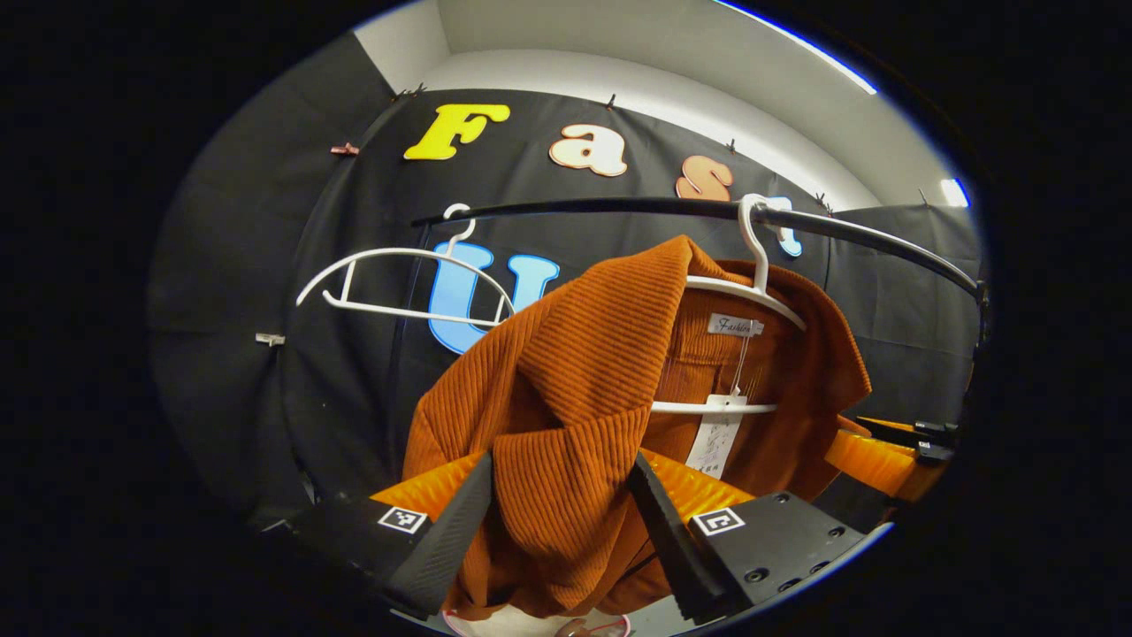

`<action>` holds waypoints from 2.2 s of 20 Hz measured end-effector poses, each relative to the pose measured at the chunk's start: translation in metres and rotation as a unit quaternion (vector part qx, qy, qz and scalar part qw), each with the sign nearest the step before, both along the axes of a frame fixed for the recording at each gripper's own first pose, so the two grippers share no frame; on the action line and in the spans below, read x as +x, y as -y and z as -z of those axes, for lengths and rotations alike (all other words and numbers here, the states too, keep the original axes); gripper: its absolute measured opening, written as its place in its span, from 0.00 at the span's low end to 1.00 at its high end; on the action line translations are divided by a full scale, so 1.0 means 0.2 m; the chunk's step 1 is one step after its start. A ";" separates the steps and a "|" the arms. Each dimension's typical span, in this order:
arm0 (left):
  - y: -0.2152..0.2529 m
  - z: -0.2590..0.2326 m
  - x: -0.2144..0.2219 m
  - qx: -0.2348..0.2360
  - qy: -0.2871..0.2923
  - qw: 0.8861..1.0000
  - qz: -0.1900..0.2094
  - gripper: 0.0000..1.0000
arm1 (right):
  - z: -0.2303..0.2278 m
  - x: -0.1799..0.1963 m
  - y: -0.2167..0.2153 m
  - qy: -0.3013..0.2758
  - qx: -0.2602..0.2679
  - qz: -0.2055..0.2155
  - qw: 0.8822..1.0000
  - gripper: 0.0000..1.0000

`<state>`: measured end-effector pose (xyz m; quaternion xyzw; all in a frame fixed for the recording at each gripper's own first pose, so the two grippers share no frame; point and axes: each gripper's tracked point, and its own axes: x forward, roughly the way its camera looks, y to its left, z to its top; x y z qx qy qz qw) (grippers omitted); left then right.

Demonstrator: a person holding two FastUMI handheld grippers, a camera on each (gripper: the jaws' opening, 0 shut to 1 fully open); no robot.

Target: Grasp the clothes on the hanger with both hands and then place them into the laundry hamper below.

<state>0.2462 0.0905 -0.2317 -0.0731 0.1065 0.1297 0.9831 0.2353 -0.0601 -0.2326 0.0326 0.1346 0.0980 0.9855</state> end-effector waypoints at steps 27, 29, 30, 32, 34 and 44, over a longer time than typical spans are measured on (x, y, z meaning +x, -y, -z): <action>-0.23 -0.06 0.12 0.028 -0.018 0.995 -0.092 0.10 | 0.20 0.39 0.27 -0.012 0.046 0.061 0.997 0.16; -0.29 -0.14 0.05 0.031 -0.007 0.994 -0.109 0.10 | 0.15 0.40 0.33 -0.005 0.054 0.072 0.996 0.16; -0.32 -0.19 0.02 0.033 0.001 0.993 -0.118 0.10 | 0.14 0.40 0.36 -0.008 0.049 0.076 0.996 0.16; -0.36 -0.28 -0.03 0.038 0.021 0.991 -0.127 0.09 | 0.10 0.41 0.38 0.007 0.056 0.063 0.996 0.16; -0.40 -0.36 -0.04 0.062 0.028 0.989 -0.134 0.10 | 0.10 0.45 0.39 0.017 0.050 0.054 0.997 0.16; -0.53 -0.61 0.08 0.144 0.049 0.979 -0.133 0.09 | -0.05 0.59 0.46 0.032 0.125 0.018 0.991 0.16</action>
